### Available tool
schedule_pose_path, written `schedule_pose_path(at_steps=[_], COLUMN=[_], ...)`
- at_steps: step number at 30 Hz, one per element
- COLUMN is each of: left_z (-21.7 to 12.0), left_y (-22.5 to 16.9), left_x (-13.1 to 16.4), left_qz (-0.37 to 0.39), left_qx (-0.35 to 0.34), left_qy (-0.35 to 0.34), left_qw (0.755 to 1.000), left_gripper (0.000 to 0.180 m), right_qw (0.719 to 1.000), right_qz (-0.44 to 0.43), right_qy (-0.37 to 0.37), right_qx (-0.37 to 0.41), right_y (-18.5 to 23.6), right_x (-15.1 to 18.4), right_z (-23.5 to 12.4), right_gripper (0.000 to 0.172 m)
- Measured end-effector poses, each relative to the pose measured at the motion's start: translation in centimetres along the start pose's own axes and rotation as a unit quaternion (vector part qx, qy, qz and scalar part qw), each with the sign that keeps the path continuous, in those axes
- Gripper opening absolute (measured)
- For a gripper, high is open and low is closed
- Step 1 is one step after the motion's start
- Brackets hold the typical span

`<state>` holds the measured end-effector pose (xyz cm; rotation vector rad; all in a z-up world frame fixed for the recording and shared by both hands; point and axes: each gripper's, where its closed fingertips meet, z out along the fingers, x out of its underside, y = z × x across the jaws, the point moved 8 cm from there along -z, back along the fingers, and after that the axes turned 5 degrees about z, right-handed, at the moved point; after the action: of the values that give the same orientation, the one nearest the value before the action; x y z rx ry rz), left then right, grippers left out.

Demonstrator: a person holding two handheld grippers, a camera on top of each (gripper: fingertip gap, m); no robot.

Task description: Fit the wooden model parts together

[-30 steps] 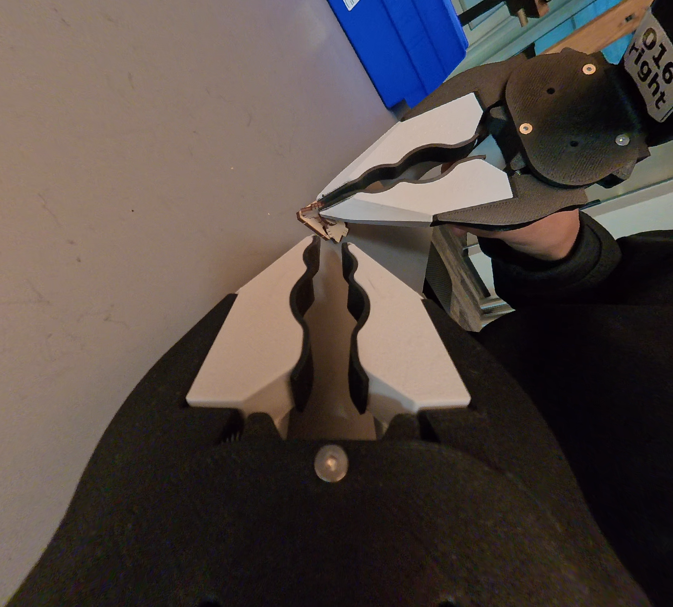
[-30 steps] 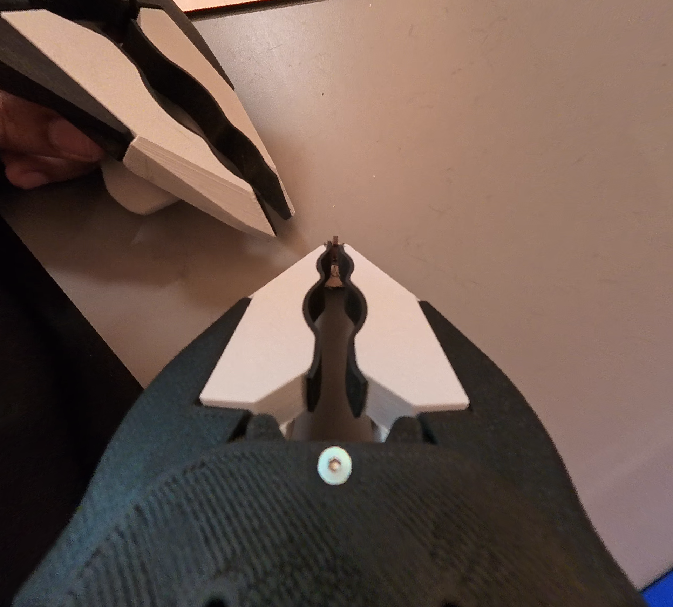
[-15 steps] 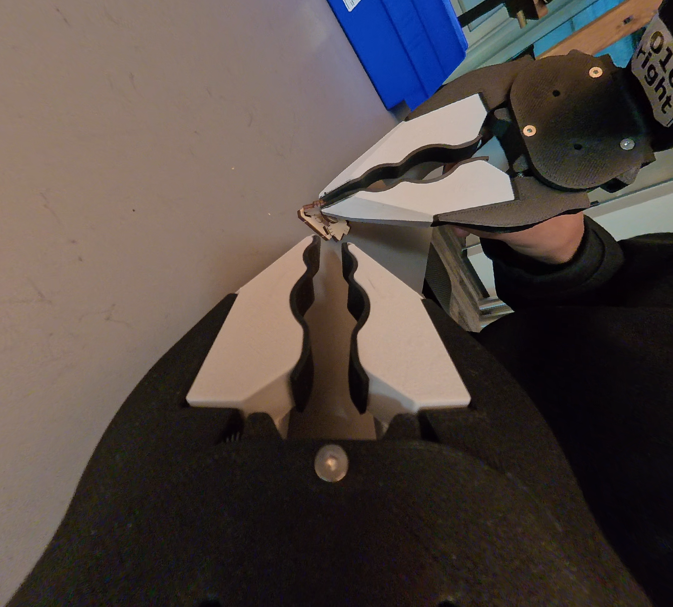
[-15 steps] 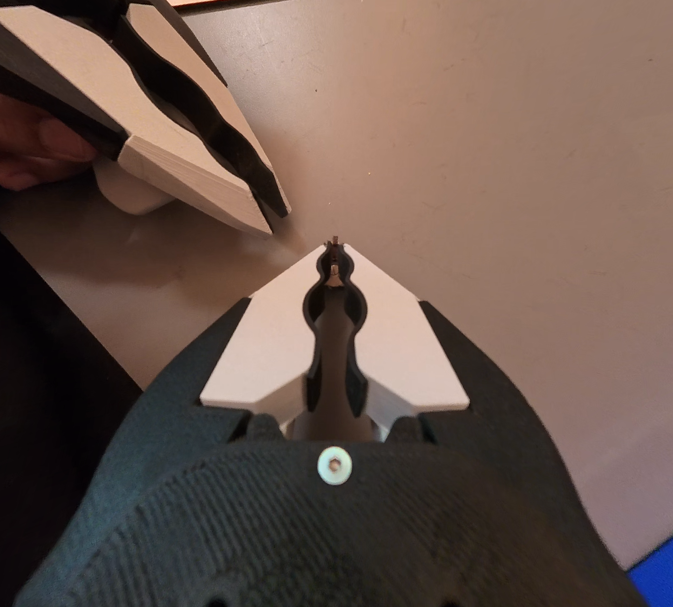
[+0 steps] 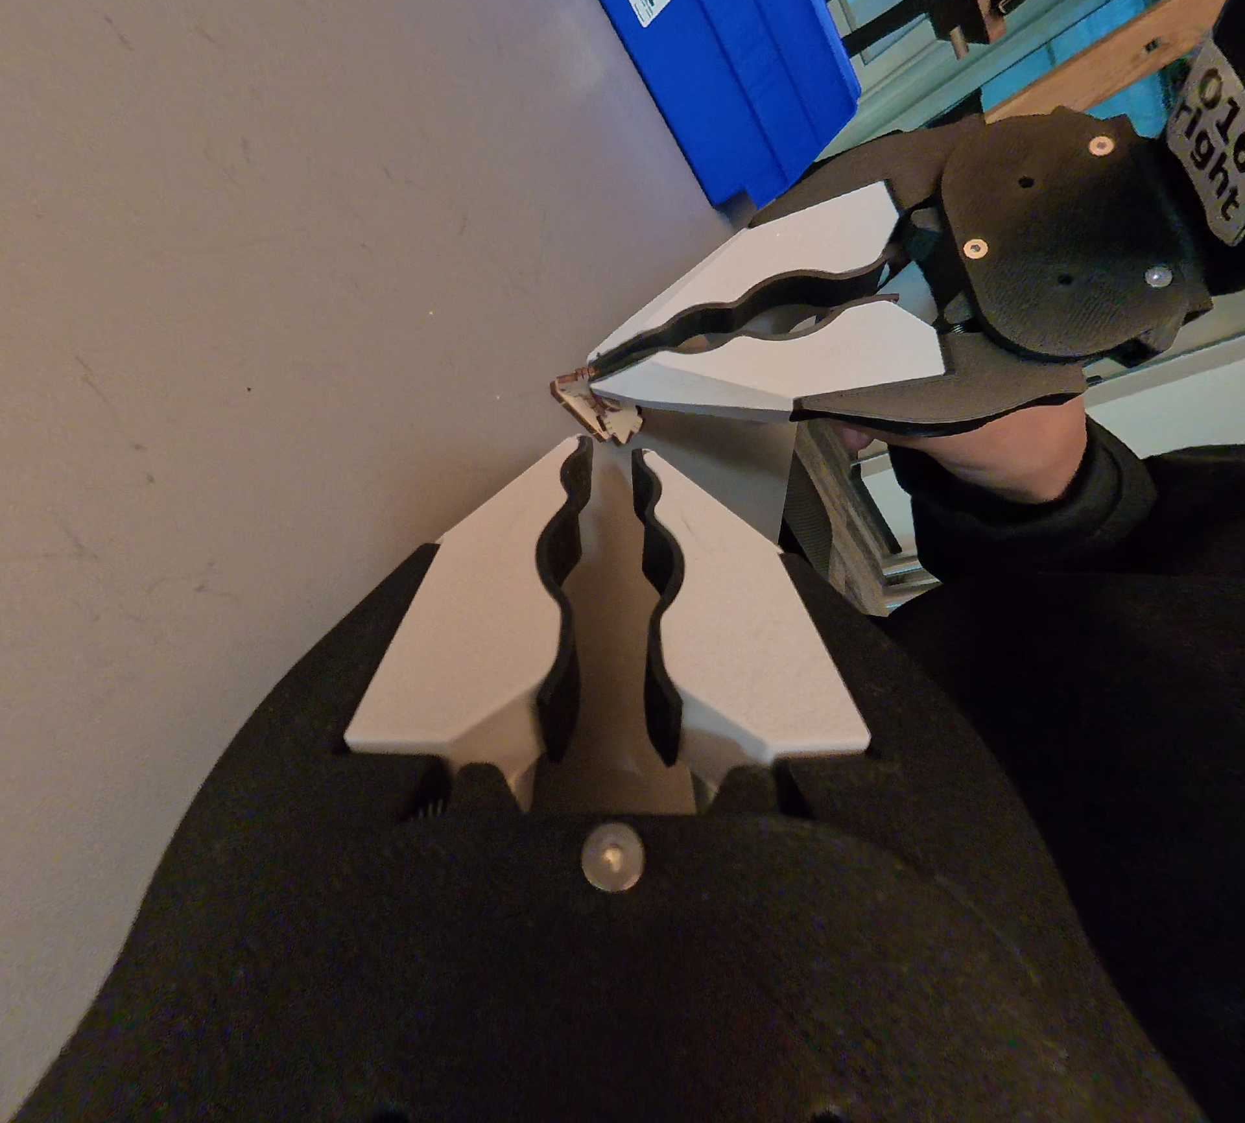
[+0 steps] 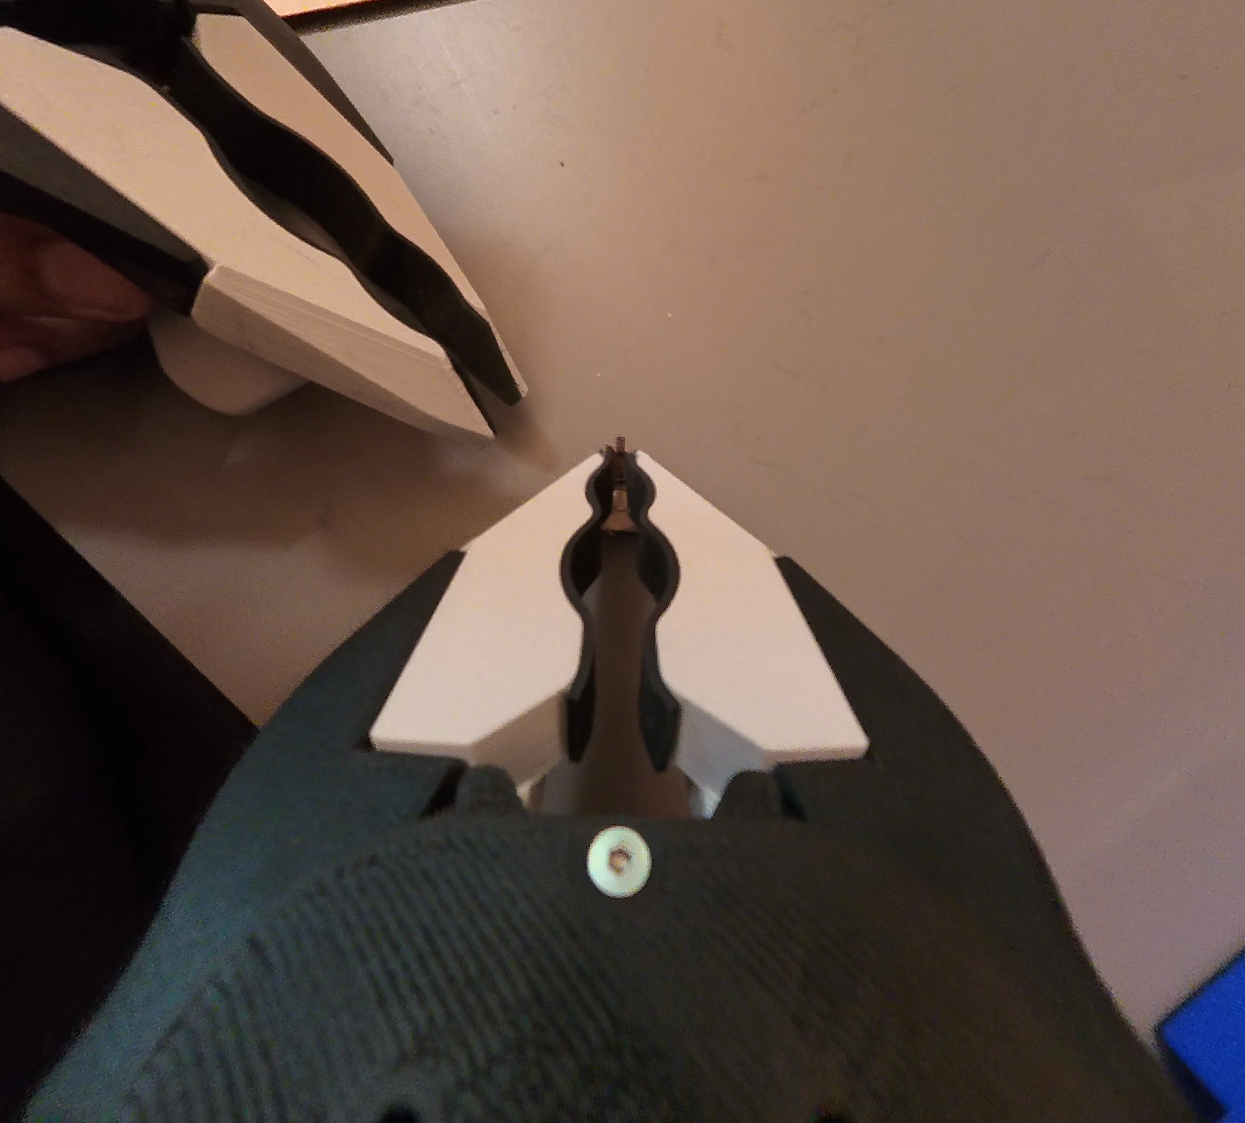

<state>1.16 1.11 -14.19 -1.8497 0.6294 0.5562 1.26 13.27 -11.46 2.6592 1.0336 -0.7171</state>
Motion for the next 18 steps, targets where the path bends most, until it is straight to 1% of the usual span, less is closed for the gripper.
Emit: schedule_pose_path(at_steps=[18], left_z=[-0.08], left_y=[0.02], left_x=[0.0], left_qz=[-0.002], left_qx=[0.003], left_qy=[-0.004], left_qw=[1.0], left_gripper=[0.01], right_qw=[1.0], right_qz=[0.015], right_qy=[0.005], right_qx=[0.008], right_y=[0.0], right_x=[0.11], right_z=[-0.09], right_gripper=[0.001])
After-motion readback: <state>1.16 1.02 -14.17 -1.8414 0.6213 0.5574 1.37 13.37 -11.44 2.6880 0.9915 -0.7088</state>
